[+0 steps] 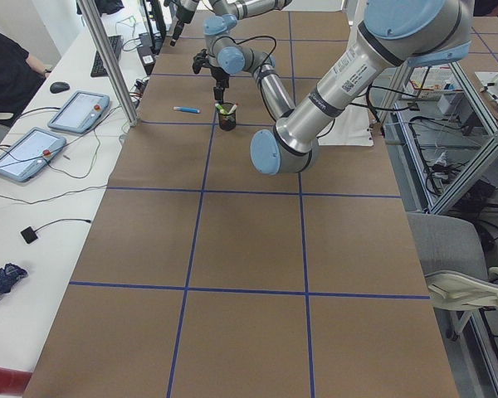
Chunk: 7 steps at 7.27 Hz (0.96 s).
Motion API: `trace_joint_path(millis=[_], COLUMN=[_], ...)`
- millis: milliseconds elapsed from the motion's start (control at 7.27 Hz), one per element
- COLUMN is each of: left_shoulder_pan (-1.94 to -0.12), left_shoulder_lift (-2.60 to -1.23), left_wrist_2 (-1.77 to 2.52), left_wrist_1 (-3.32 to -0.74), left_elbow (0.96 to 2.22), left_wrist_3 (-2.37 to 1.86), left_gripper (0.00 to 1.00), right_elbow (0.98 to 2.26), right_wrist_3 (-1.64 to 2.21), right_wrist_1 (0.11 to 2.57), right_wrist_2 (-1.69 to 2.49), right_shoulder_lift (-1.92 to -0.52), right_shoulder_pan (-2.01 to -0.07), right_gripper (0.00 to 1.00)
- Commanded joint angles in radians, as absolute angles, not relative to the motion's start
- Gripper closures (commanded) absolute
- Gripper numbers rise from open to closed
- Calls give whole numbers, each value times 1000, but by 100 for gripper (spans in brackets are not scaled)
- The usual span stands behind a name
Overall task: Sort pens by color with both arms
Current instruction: 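Carry the blue marker farther from the robot and set it down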
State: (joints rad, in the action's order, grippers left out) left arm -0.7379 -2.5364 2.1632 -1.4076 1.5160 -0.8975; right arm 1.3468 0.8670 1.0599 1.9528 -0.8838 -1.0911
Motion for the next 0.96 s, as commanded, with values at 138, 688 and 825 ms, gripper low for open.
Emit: trace_joint_path(millis=[138,688,825], left_shoulder_pan=[-686,-644,-644], left_shoulder_lift=[-2619,-2649,-2648], left_wrist_2=[2167,2166,2166], left_wrist_1=[-1388,-1390,-1390], left_elbow=[1355,1260,1253], left_wrist_3=[-896,-894,-891], left_gripper=[2,18,23], right_elbow=[1332,1324,1324], right_wrist_3=[850,851,851], right_wrist_1=[1063,1063,1063], right_wrist_2=[2014,2016,2016], right_shoulder_lift=[-896,-897,-896], right_shoulder_pan=[-1101,-1101,-1101], right_gripper=[0,0,0])
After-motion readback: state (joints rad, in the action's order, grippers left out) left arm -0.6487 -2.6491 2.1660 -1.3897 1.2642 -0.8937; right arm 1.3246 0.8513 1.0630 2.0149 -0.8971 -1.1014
